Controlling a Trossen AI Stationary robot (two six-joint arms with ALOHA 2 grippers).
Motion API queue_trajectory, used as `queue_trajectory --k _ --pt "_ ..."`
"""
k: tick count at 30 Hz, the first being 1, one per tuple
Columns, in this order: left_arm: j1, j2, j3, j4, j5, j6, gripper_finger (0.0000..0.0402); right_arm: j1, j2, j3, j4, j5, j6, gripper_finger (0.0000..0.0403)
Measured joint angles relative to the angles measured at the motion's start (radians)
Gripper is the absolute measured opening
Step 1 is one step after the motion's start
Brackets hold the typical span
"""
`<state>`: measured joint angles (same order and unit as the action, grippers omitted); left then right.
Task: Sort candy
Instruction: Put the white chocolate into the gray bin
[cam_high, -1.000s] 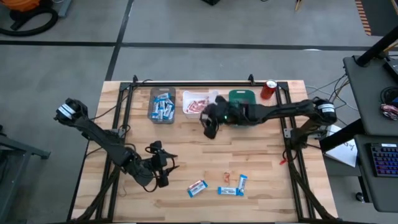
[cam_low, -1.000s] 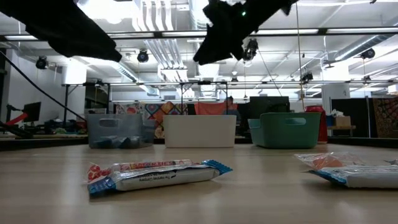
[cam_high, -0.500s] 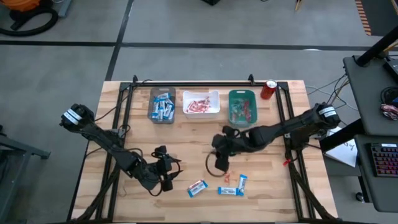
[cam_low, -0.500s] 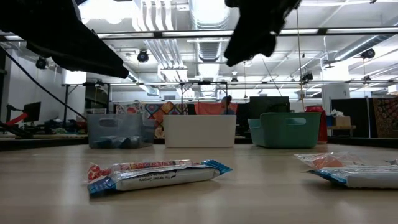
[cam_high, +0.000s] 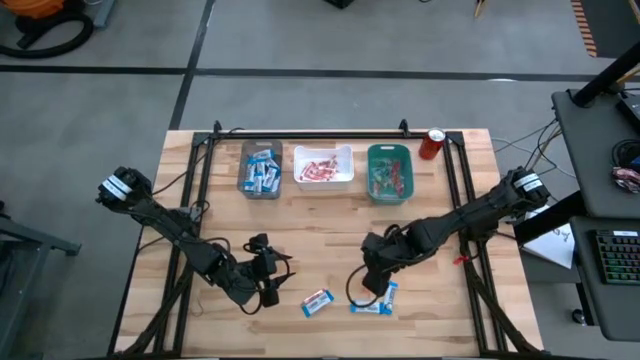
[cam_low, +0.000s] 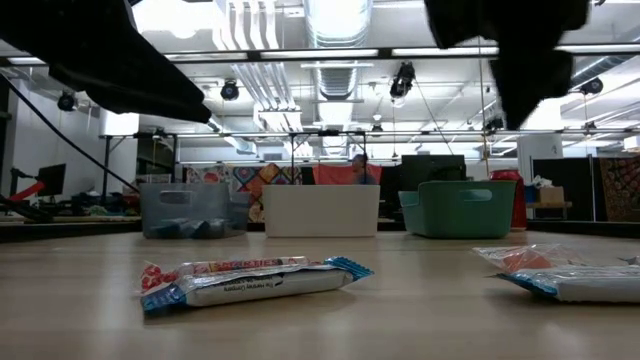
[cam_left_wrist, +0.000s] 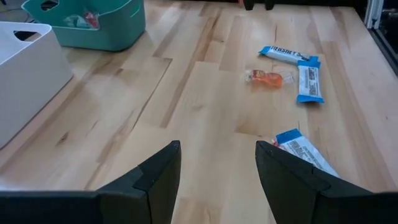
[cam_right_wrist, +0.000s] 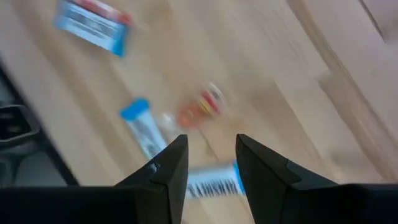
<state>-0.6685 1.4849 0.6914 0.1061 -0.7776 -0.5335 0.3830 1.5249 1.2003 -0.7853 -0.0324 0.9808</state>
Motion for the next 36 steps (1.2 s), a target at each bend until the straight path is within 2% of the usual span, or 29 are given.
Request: queue_trajectory --k 4,9,13,17,21,28,36 --pt "0.000 -0.001 0.000 0.012 0.000 0.000 0.0190 0.021 0.000 0.000 -0.141 -0.002 0.121 0.0121" --pt "0.001 -0.001 0.000 0.018 0.000 0.017 0.0190 0.044 0.000 -0.003 -0.336 -0.002 0.191 0.0123" --pt "0.001 -0.001 0.000 0.041 0.000 0.060 0.0190 0.063 0.001 -0.012 -0.388 -0.003 0.222 0.0137" --pt "0.002 -0.001 0.000 0.076 -0.001 0.136 0.0190 0.076 0.001 -0.037 -0.319 -0.023 0.248 0.0141" --pt "0.005 -0.002 0.000 0.095 -0.001 0.211 0.0190 0.099 0.003 -0.080 -0.164 -0.072 0.325 0.0141" --pt "0.018 -0.002 0.000 0.096 -0.001 0.315 0.0190 0.168 0.007 -0.149 0.165 -0.070 0.506 0.0135" --pt "0.051 -0.002 0.000 0.097 -0.002 0.431 0.0190 0.206 0.126 -0.150 0.170 -0.065 0.567 0.0074"
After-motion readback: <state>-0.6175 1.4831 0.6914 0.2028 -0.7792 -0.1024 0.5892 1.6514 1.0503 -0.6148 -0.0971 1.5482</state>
